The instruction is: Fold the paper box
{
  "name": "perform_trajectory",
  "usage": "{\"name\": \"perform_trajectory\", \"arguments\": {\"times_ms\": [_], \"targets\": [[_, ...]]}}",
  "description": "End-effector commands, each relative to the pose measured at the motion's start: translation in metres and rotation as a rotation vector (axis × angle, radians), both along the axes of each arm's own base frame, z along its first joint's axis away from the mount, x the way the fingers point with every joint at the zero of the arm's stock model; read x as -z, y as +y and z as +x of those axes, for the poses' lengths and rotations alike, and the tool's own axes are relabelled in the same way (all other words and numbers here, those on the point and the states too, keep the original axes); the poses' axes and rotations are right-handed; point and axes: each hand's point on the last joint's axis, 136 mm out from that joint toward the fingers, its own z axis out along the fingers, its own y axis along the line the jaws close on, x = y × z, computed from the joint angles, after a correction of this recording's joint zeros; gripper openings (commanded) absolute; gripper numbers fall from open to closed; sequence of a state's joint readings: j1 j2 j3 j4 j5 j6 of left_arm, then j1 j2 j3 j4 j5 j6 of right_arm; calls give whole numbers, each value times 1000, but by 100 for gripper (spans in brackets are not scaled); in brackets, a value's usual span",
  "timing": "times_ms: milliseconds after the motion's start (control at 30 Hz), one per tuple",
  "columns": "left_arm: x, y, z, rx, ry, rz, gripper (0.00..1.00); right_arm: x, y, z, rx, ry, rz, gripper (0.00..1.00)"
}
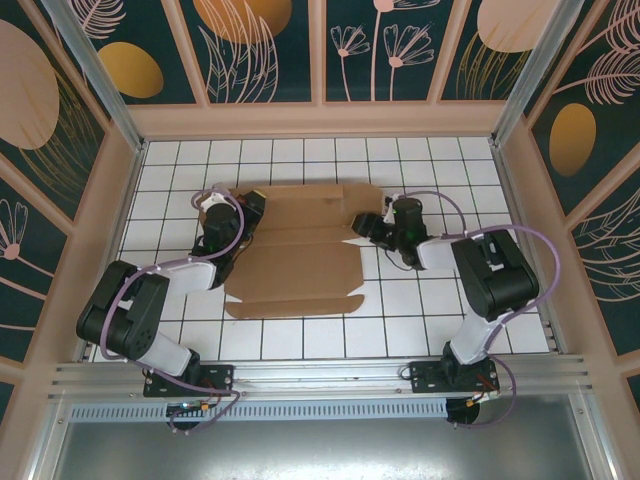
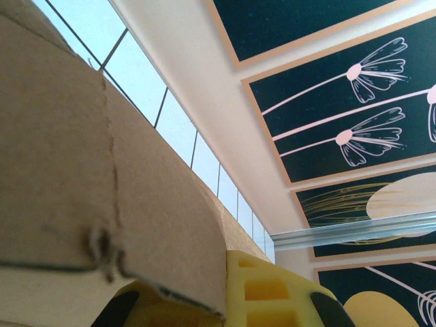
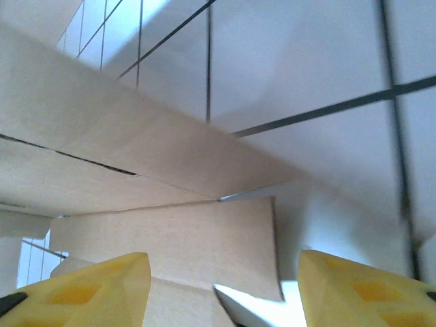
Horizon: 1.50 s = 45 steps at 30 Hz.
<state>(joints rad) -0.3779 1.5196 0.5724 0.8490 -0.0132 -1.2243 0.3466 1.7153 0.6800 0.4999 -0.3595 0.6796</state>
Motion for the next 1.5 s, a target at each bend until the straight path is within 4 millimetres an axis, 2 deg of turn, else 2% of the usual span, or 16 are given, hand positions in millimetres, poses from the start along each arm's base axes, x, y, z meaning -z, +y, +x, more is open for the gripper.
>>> {"name": "perform_trajectory", "arguments": {"times_ms": [0, 100, 200, 400, 533, 700, 900, 1233, 1367, 1467], "targets": [[-5, 12, -3, -62, -12, -23, 0, -7, -21, -1, 80, -8, -25, 60], [0, 23, -4, -126, 18, -40, 0, -11, -30, -8, 118, -33, -44, 57], [6, 29, -5, -160, 53, -51, 0, -19, -27, -19, 121, -75, -12, 51], [12, 27, -4, -158, 77, -64, 0, -17, 11, -37, 55, -64, 45, 41], [13, 25, -5, -148, 81, -61, 0, -14, 33, -33, -8, -72, 15, 37], [12, 25, -6, -144, 75, -46, 0, -10, 27, -11, 3, -89, -115, 37], [12, 26, -6, -148, 77, -44, 0, 8, 31, 9, -27, -54, -210, 43], [10, 25, -4, -143, 71, -43, 0, 39, 21, 12, -6, -2, -301, 55], [12, 22, -4, -130, 71, -45, 0, 40, 42, 11, -81, 2, -223, 55], [13, 21, -3, -122, 70, -48, 0, 28, 56, 12, -111, -21, -135, 54]]}}
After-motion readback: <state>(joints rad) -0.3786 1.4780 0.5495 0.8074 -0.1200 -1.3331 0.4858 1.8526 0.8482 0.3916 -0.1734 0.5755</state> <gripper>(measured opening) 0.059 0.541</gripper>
